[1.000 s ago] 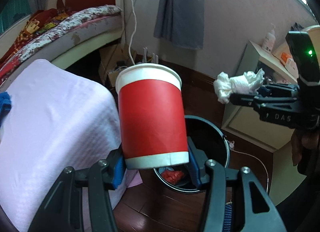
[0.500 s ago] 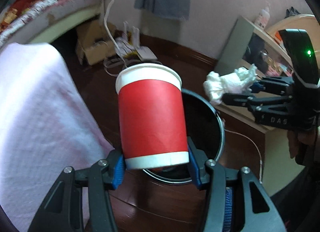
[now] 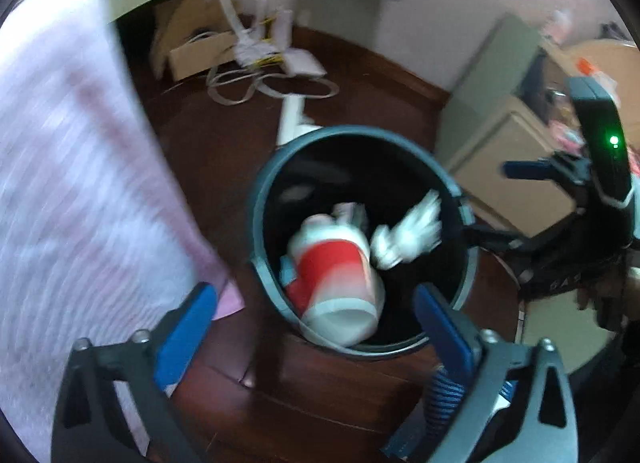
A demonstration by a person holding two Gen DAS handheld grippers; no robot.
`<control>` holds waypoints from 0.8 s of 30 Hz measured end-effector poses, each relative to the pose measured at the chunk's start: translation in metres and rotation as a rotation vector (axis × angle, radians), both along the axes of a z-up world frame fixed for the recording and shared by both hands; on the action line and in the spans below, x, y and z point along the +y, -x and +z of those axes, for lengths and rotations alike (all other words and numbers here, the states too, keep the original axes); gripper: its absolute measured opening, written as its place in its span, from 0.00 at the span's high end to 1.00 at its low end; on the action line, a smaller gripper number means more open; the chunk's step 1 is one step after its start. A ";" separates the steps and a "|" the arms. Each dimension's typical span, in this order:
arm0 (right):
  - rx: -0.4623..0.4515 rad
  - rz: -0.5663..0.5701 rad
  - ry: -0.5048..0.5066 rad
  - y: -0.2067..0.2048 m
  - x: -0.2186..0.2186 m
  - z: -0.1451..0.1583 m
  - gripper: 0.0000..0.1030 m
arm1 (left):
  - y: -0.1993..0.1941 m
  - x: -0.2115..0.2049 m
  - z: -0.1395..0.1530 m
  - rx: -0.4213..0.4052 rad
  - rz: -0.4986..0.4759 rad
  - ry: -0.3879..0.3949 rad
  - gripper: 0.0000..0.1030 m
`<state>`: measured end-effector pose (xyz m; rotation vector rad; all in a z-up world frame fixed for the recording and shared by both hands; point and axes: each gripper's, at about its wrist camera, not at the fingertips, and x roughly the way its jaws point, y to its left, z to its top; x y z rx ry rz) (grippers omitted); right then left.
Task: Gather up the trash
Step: 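Carry the red cup and tissue over the black bin and open both grippers, then move both empty grippers back toward the trash on the bed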
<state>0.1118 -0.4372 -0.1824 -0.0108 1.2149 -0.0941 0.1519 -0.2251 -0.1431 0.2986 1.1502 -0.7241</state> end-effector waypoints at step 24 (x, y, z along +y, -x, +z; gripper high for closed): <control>-0.051 -0.027 0.015 0.005 0.005 0.021 0.00 | 0.008 0.014 0.020 -0.133 0.074 -0.034 0.01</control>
